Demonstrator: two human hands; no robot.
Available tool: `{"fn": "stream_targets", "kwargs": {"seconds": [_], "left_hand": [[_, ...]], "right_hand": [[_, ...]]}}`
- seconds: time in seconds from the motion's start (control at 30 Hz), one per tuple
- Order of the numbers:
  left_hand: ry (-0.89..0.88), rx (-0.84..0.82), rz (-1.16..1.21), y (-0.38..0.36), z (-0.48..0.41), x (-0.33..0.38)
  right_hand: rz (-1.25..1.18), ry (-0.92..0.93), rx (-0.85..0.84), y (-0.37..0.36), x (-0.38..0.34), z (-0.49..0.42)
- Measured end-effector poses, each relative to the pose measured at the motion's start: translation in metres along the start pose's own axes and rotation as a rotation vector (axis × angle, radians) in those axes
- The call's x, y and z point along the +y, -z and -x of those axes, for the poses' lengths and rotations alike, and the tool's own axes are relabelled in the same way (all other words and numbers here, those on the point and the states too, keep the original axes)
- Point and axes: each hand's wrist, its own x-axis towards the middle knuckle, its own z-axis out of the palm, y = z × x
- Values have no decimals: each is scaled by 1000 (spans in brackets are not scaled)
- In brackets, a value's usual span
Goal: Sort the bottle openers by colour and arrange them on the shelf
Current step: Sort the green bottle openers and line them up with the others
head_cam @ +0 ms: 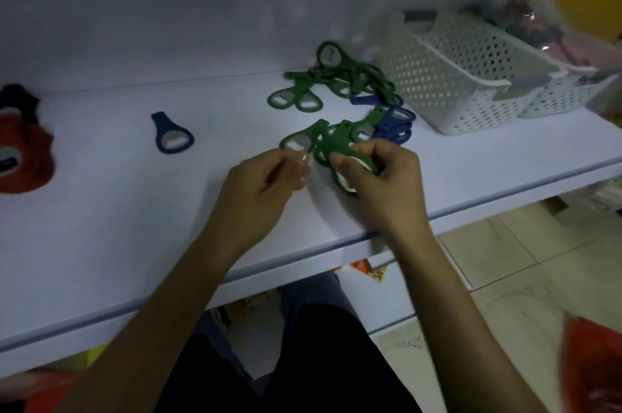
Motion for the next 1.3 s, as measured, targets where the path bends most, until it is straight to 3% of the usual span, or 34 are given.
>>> {"fn": "stream_targets", "kwargs": {"seconds": [0.03, 0.1, 0.23, 0.27, 0.33, 0.4, 0.43, 0.5, 0.57, 0.77, 0.87, 0.93, 1.07, 1.17, 1.23, 1.3], "left_hand": [[-9, -29, 22, 0, 1, 1], [-25, -56, 112, 0, 1, 5], [109, 197, 368, 10, -1, 5], [140, 238, 377, 11, -2, 5], [139, 216, 347, 10, -3, 7], [122, 154, 319, 6, -3, 9], [124, 137, 313, 5, -3, 10], [128, 127, 319, 5, -3, 10], [125, 125, 322, 6, -3, 9], [133, 141, 349, 7, -3, 12], [158, 140, 378, 6, -4, 11], [168, 114, 357, 7, -5, 10], [209, 137, 462, 14, -5, 7], [240, 213, 575, 18, -6, 6], [248, 242, 641, 19, -6, 6], [261, 253, 713, 21, -6, 5]], "right_hand": [[-113, 1, 17, -11, -6, 5], [-77, 113, -37, -36, -18, 16], [-55, 324, -477, -58, -31, 23], [-87, 313, -501, -54, -30, 19], [-60, 240, -341, -45, -21, 5], [309, 229, -89, -37, -7, -9], [521, 230, -47, -34, -1, -14], [701, 178, -130, -32, 11, -21], [697, 144, -181, -34, 17, -23], [797, 360, 28, -38, 9, -14], [542, 394, 233, -38, -1, -12], [347, 481, 164, -47, -11, -4], [95, 492, -314, -62, -20, 1], [-272, 276, -217, -56, -17, -23], [-50, 270, -78, -53, -7, -37], [445, 334, -132, -56, 5, -42]]}}
